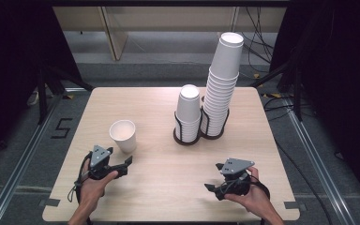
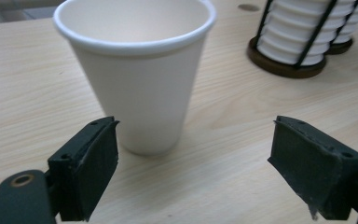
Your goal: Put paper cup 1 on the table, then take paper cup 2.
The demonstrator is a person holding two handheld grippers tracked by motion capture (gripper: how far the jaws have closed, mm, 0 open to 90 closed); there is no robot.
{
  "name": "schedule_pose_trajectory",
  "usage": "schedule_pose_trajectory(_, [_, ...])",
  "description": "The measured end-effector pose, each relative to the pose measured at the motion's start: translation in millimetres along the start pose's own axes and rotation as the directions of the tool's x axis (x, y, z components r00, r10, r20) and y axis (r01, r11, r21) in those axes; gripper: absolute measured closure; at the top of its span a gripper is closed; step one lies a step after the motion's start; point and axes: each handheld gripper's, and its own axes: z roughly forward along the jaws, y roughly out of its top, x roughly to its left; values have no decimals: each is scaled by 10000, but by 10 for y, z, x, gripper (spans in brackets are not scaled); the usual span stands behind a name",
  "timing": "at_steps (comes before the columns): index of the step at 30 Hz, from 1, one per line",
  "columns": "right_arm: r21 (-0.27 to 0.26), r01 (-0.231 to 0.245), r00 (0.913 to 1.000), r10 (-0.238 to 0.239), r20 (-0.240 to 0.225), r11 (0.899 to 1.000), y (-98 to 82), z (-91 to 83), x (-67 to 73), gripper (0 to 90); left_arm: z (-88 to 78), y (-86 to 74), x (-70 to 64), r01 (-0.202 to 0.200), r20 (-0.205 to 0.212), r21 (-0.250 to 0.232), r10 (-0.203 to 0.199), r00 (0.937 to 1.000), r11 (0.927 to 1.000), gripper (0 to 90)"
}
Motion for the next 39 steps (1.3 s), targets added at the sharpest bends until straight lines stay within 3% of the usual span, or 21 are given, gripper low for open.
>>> schedule_pose_trajectory(4, [-29, -196, 9996, 197, 186, 9998, -11, -21, -28, 195, -77, -20, -132, 95, 345, -280, -85, 9994, 9996, 143])
schedule_pose_trajectory(10, [-76, -385, 9986, 387, 370, 9992, -28, -29, -42, 195, -176, -65, -288, 177, 516, -595, -146, 9986, 9981, 144])
schedule_pose_trajectory(16, [-116, -467, 9980, 471, 417, 9988, -33, -32, -51, 194, -247, -177, -480, -261, 745, -766, 319, 9967, 9967, 144])
schedule_pose_trajectory(21, [-365, -674, 9957, 696, 616, 9971, -32, -58, -77, 194, -229, -269, -638, -674, 1212, -678, 753, 9898, 9954, 143])
schedule_pose_trajectory(23, [-419, -821, 9945, 846, 623, 9957, -30, -71, -86, 194, -216, -263, -657, -712, 1378, -948, 840, 9869, 9929, 143])
schedule_pose_trajectory(31, [-824, -1167, 9878, 1242, 937, 9897, 14, -154, -188, 194, -201, -281, -691, -856, 1720, -1002, 1020, 9798, 9913, 144])
schedule_pose_trajectory(32, [-909, -1403, 9829, 1497, 1070, 9859, 32, -181, -186, 194, -205, -282, -695, -864, 1696, -956, 1018, 9802, 9917, 144])
schedule_pose_trajectory(36, [-1339, -1253, 9769, 1458, 1562, 9830, 124, -286, -289, 194, -198, -280, -697, -944, 1815, -1124, 1139, 9768, 9892, 143])
schedule_pose_trajectory(39, [-1573, -1489, 9685, 1761, 1763, 9763, 210, -364, -343, 193, -204, -279, -710, -1011, 1832, -1170, 1216, 9755, 9880, 143])
